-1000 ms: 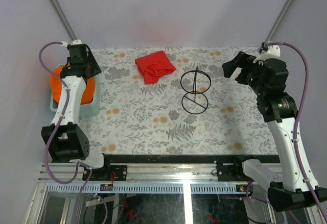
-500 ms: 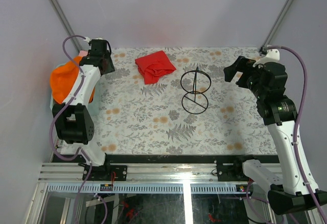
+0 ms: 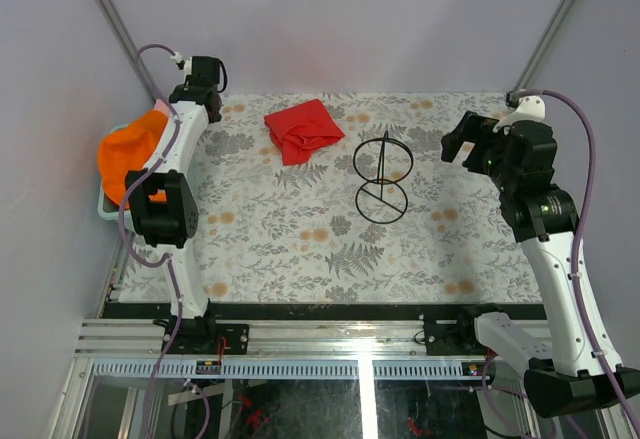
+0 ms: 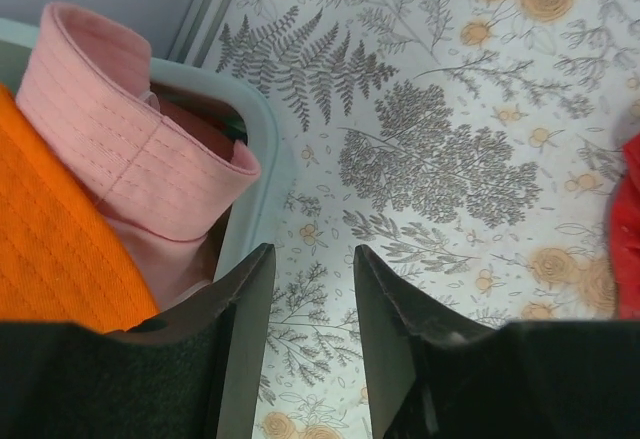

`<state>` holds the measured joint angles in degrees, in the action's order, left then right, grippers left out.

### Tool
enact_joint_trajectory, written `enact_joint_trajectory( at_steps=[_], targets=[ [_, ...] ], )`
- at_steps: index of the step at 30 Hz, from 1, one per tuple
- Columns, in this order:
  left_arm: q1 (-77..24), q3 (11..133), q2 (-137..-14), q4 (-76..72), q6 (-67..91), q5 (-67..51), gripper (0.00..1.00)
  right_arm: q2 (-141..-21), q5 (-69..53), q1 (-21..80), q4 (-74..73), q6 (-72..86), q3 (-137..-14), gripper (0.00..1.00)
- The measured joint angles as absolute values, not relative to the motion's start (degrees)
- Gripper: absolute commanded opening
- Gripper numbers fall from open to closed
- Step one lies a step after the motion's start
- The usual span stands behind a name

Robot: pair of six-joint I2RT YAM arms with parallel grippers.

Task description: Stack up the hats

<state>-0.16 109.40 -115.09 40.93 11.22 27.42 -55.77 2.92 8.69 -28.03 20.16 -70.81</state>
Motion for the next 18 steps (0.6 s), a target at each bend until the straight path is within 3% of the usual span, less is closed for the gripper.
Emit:
enact_joint_trajectory(
  at_steps=[9, 12, 14, 18],
  targets=[
    [1.1, 103.88, -115.55, 42.02, 11.29, 30.11, 0.35, -57.8, 5.19, 8.69, -27.99, 19.2, -70.74, 0.99],
    [2.07, 102.32, -115.52, 42.04, 11.42, 29.41, 0.4, -58.78, 5.34, 8.69, -27.94, 19.18, -70.74, 0.99],
    [2.81, 102.32, -115.52, 41.95, 11.77, 28.49, 0.49, -59.4, 5.34, 8.69, -27.81, 19.22, -70.57, 0.99],
    [3.73, 102.48, -115.48, 41.76, 12.19, 27.07, 0.49, -60.45, 5.3, 8.69, -27.68, 19.29, -70.04, 0.99]
  ],
)
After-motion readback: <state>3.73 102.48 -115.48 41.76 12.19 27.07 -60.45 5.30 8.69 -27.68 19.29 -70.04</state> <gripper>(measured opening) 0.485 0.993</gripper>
